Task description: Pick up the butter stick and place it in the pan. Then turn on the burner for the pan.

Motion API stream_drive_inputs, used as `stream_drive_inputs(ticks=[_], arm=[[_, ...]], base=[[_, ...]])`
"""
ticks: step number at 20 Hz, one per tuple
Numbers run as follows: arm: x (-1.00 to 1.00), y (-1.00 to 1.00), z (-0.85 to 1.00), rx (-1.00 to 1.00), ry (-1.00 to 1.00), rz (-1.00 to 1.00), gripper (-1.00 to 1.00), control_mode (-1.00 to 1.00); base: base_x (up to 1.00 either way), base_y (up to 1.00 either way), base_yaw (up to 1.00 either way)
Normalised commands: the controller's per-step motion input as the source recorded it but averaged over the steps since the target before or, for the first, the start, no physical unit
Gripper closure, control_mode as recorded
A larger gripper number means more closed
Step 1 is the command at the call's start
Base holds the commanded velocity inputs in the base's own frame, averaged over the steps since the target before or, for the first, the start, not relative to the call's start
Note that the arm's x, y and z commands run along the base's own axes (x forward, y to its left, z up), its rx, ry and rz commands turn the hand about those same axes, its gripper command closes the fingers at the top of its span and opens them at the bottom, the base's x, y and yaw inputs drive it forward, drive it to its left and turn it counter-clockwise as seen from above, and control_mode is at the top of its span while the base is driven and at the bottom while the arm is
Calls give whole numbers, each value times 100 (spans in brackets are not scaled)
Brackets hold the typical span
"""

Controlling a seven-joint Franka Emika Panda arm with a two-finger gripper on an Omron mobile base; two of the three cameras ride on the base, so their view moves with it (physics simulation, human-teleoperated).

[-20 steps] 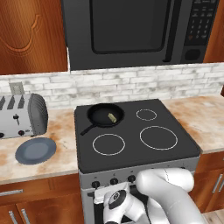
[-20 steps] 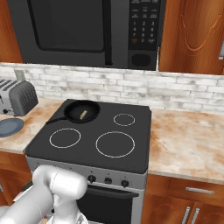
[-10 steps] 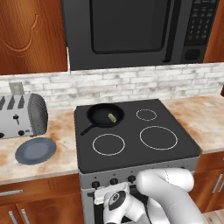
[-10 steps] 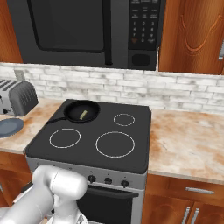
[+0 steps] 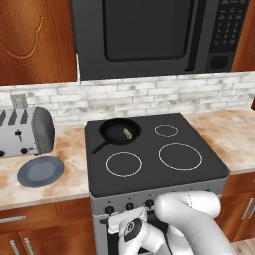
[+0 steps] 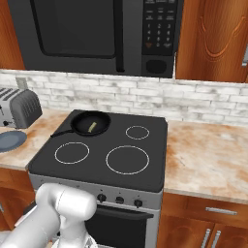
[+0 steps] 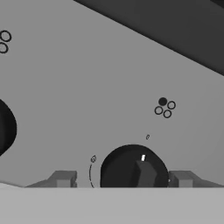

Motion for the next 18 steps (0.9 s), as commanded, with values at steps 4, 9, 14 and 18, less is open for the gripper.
stream_drive_inputs(ticks=[4, 9, 14, 18], arm=[[0, -27, 10, -3, 0, 7, 100, -100], [4, -28, 17, -6, 0, 5, 100, -100], [5, -24, 16, -12, 1, 2, 100, -100], [9, -27, 15, -12, 3, 4, 100, -100]], base=[[0, 0, 0], [0, 0, 0], [0, 0, 0], [0, 0, 0]])
